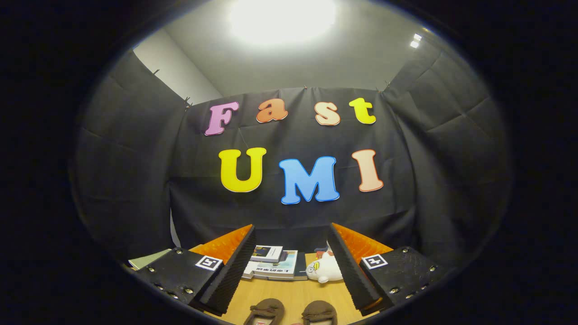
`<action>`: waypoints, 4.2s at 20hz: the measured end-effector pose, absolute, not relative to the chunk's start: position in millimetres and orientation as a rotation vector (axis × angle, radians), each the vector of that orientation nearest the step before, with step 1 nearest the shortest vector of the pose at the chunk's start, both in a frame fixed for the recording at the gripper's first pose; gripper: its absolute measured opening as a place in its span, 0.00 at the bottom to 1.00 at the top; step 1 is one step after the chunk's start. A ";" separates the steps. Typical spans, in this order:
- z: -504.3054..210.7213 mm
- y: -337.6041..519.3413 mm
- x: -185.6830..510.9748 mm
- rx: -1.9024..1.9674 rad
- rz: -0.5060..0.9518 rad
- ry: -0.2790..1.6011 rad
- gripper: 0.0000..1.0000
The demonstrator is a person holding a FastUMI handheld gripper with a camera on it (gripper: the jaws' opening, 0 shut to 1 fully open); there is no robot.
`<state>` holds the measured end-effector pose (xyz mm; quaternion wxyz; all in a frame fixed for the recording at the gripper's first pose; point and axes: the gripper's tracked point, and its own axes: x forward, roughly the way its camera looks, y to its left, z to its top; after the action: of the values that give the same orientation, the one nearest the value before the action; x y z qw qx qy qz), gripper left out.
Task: Open the storage box then place both shoes into the box .Put the left shoe in first, then the right shoe, with the right side of both shoes facing outward in a uniform manner.
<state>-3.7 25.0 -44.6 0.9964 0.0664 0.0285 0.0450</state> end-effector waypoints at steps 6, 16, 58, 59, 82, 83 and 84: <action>-98.8 57.0 -17.8 0.335 0.113 0.202 0.98; -160.0 141.6 -50.9 0.686 0.216 0.465 0.97; -233.5 275.0 -81.6 1.563 0.405 0.840 0.07; -231.7 278.5 -77.5 1.522 0.419 0.841 0.00; -65.5 355.1 -31.0 1.008 0.715 0.757 0.00; -61.3 362.1 -29.9 0.979 0.717 0.749 0.00; -58.5 369.9 -29.8 0.943 0.714 0.741 0.00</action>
<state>-29.8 369.9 -58.5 0.7662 0.4340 0.3413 0.3288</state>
